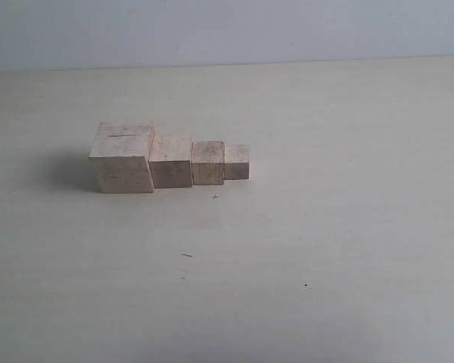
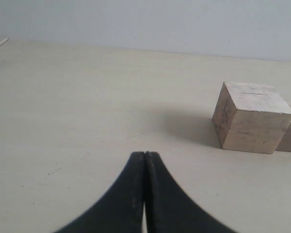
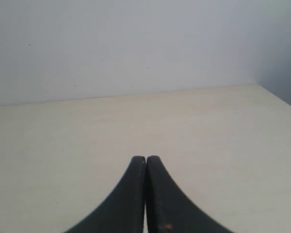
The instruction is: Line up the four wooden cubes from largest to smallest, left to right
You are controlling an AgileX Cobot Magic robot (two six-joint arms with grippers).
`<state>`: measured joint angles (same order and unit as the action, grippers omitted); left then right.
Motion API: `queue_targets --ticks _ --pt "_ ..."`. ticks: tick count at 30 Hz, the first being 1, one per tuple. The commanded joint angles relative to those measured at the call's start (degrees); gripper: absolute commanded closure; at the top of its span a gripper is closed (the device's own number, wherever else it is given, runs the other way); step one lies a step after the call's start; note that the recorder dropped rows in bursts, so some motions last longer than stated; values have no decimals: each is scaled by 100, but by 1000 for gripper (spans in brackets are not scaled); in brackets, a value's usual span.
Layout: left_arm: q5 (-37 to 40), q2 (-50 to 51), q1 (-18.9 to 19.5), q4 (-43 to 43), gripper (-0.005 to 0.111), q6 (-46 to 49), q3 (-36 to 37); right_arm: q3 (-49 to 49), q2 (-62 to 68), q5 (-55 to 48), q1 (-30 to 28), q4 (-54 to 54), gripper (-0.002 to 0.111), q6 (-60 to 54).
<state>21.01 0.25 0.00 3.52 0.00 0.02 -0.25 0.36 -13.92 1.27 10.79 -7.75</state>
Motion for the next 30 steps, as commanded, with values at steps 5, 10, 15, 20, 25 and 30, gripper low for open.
queue_targets --ticks 5,10,15,20,25,30 --pt "-75 -25 -28 12 107 0 -2 25 -36 -281 10 -259 108 -127" --pt "-75 -25 -28 12 107 0 -2 25 -36 -566 10 -311 108 -127" --pt "-75 -25 -28 12 107 0 -2 25 -36 -566 10 -186 108 -116" --pt "-75 -25 -28 12 107 0 -2 25 -36 -566 10 -153 108 -116" --pt "-75 -25 -28 12 107 0 -2 25 -36 -566 10 -153 108 -116" --pt "-75 -25 -28 12 107 0 -2 25 -36 -566 10 -153 108 -116"
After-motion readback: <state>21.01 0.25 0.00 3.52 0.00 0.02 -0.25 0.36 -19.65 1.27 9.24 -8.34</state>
